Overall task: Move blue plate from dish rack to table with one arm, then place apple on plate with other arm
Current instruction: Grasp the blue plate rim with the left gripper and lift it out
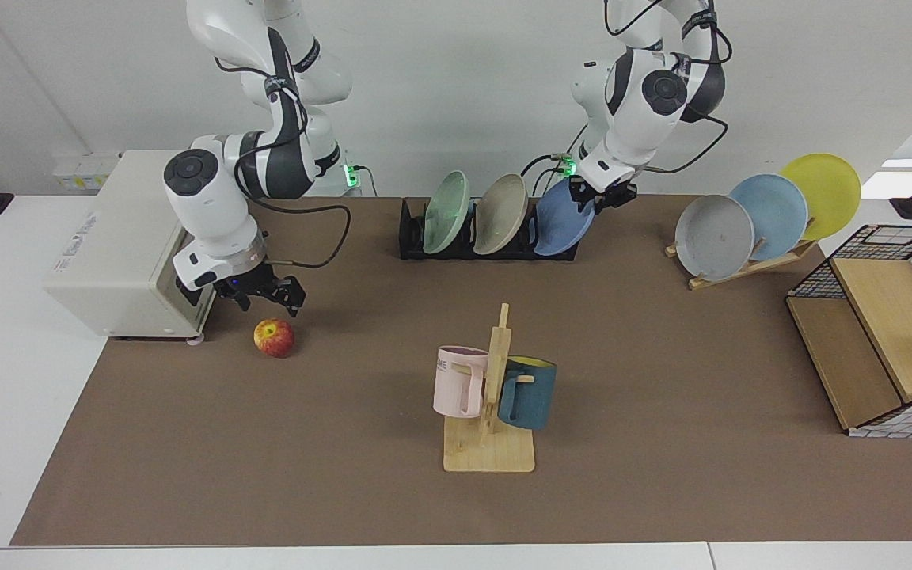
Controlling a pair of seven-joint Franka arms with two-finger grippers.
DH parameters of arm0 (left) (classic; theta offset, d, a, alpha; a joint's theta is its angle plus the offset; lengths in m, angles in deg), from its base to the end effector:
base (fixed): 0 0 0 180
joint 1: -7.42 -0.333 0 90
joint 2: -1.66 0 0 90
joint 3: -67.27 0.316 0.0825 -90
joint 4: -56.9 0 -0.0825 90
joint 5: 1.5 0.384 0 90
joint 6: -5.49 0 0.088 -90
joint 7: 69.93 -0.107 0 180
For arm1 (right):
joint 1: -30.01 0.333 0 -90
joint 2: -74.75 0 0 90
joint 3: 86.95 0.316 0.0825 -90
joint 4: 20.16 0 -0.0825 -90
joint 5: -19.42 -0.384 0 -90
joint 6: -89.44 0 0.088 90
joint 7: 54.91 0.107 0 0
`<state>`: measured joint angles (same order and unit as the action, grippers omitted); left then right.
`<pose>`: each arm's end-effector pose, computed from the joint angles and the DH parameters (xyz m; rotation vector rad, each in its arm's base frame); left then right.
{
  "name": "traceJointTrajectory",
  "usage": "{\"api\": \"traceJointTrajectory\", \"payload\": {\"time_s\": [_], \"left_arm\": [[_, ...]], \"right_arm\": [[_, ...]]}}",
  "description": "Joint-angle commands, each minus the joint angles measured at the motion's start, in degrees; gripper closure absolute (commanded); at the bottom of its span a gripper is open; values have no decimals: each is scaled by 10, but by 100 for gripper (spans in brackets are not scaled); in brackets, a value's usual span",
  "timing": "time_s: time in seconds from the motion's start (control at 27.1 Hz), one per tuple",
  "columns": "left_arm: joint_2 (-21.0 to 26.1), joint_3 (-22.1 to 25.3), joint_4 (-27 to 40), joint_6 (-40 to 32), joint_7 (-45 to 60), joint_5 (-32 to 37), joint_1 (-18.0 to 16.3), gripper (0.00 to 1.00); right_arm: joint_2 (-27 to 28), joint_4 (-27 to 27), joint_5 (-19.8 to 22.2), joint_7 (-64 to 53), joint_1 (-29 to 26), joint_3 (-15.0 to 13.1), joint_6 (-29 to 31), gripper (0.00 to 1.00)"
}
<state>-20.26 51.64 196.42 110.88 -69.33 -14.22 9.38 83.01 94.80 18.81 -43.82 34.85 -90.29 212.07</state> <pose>0.3784 -0.1401 0.4233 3.0358 -0.2789 -0.3578 0.5801 0.0164 0.3847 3.1293 -0.2707 -0.0158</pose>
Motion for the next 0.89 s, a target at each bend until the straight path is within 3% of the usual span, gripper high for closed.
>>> {"api": "traceJointTrajectory", "payload": {"time_s": [0.0,0.07,0.3,0.7,0.85], "left_arm": [[-20,-6,14,-12,3,-10,3,85],[-19,-11,11,-19,5,-6,2,100],[-20,-20,-17,-62,16,22,0,100],[-16,-10,-117,-138,18,74,-19,100],[-13,35,-156,-140,12,75,-21,100]], "right_arm": [[20,11,10,-8,-8,3,32,0],[30,12,10,-11,-13,3,40,0],[60,17,10,-20,-26,3,80,0],[84,25,10,-20,-27,3,100,0],[86,26,10,-19,-27,3,101,0]]}}
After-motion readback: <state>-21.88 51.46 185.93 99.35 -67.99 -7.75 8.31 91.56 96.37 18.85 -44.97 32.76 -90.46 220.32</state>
